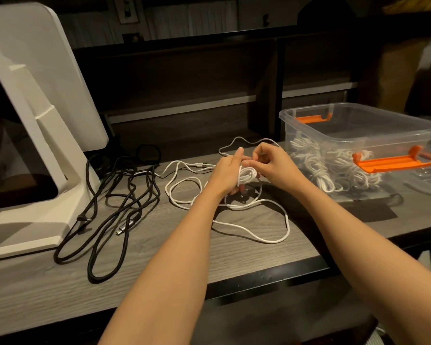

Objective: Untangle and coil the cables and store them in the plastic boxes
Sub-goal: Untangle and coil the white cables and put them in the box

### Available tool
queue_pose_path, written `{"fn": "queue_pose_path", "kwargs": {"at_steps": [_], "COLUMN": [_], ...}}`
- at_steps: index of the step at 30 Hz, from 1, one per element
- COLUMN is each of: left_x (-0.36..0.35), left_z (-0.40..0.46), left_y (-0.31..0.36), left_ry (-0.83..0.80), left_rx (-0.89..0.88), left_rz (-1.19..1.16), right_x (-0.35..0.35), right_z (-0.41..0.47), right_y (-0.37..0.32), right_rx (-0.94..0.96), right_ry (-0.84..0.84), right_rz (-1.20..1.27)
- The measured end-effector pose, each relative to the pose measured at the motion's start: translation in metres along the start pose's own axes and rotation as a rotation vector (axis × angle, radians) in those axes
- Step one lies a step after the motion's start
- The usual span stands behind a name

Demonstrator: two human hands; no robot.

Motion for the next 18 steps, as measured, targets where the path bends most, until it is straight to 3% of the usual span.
{"fn": "queue_pose_path", "kwargs": {"at_steps": [5, 13, 18], "left_x": [0.000, 0.011, 0.019], "left_z": [-0.003, -0.002, -0.001], "left_y": [-0.006, -0.016, -0.020], "left_ry": [0.044, 0.195, 0.338], "left_rx": [0.082, 0.142, 0.172], "left_rz": [-0.189, -0.322, -0.383], "right_x": [-0.010, -0.025, -0.029], "right_z": [0.004, -0.004, -0.006], "right_y": [0.009, 0.005, 0.005], "right_rx": [-0.077, -0.052, -0.005], "right_ry": [-0.065, -0.230, -0.234], "right_rz": [-0.139, -0.300, -0.487]}}
Point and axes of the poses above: each hand's wrist, its own z-axis towards the middle knuckle, its own x-axis out of the back of the hand, y = z × x, the point moved 8 cm from there along z, towards the middle knuckle, and after that the axes turned 15 degrees about -x, right-handed, at the moved point
